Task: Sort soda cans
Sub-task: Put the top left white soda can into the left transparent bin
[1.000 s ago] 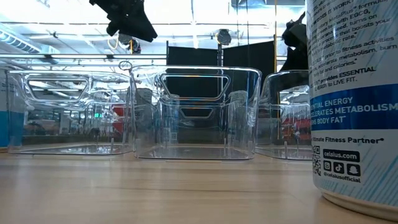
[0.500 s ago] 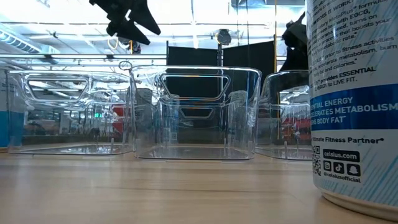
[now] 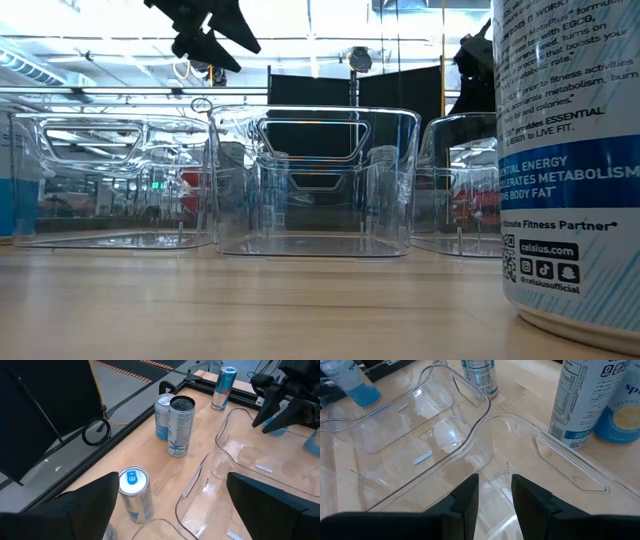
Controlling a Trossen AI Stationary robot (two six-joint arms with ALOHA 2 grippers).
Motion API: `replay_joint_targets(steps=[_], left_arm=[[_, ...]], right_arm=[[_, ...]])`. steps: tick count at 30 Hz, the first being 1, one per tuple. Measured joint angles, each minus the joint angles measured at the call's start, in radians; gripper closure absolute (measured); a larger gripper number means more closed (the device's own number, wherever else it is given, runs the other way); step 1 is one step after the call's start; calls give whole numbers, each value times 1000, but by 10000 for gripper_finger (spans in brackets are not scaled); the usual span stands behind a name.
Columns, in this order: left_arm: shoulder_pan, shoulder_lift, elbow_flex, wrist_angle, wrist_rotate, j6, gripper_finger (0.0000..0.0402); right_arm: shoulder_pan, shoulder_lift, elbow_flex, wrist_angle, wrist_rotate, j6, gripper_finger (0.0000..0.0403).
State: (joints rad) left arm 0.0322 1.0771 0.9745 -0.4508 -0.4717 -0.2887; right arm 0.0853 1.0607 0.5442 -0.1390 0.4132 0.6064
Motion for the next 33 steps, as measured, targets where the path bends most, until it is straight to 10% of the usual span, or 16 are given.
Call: replay_joint_targets(steps=[12,22,33], left_arm=[[214,9,0,9,4,-176,25],[586,69,1,-3,349,-223,39],[648,274,126,-158,420,-146,65]], right_arm=[[0,0,0,0,0,1,296],[0,0,0,0,0,10,296],[0,0,0,0,0,-6,296]])
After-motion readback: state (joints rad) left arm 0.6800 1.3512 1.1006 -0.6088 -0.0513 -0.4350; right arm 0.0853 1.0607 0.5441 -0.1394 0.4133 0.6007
